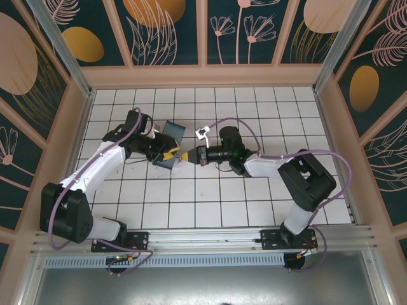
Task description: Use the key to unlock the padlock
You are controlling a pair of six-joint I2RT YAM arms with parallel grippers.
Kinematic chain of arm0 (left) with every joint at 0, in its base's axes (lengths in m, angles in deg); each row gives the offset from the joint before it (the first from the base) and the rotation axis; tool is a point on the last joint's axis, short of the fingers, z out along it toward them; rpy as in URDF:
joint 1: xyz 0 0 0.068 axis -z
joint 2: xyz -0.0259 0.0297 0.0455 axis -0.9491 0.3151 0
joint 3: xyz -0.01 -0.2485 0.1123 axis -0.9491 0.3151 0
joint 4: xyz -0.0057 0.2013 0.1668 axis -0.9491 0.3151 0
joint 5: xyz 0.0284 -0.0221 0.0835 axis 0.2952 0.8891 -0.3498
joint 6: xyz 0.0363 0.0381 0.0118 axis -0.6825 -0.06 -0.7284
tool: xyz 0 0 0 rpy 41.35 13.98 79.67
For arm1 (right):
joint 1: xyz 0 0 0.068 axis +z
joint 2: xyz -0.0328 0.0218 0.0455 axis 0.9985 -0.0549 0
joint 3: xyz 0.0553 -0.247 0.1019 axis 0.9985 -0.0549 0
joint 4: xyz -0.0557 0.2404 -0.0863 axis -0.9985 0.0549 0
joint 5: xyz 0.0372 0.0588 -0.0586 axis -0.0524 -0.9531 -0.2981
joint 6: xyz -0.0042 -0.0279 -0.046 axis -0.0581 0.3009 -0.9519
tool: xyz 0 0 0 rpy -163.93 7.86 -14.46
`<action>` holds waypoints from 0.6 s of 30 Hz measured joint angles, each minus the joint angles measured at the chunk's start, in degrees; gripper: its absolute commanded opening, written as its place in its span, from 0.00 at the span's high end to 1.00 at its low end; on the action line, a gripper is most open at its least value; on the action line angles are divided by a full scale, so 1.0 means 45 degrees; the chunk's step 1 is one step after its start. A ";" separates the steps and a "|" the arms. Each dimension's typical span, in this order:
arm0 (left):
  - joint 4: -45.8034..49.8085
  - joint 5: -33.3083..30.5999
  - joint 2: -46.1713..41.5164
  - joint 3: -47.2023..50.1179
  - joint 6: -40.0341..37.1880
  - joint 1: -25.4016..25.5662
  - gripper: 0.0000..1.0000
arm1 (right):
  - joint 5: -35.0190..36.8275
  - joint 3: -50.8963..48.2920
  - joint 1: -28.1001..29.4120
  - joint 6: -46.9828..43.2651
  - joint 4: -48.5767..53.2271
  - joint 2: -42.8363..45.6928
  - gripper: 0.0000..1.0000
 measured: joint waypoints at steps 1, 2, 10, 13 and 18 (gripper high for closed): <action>-0.0015 0.0000 0.0000 0.0039 0.0058 -0.0019 0.89 | 0.0000 -0.0049 0.0000 0.0034 -0.0039 0.0000 1.00; -0.0029 0.0005 0.0000 0.0058 0.0102 -0.0044 0.88 | -0.0005 -0.0092 0.0000 0.0073 -0.0063 0.0010 1.00; -0.0476 0.0092 -0.0262 0.0155 0.0476 -0.0340 0.88 | 0.0010 -0.0588 -0.0155 0.0554 -0.0024 0.0049 0.94; -0.0525 0.0175 -0.0389 0.0151 0.0529 -0.0340 0.88 | 0.0029 -0.0670 -0.0180 0.0884 -0.0413 0.0049 0.85; -0.0583 0.0282 -0.0413 0.0151 0.0578 -0.0340 0.88 | 0.0291 -0.1098 -0.0165 0.1486 -0.1326 0.0049 0.72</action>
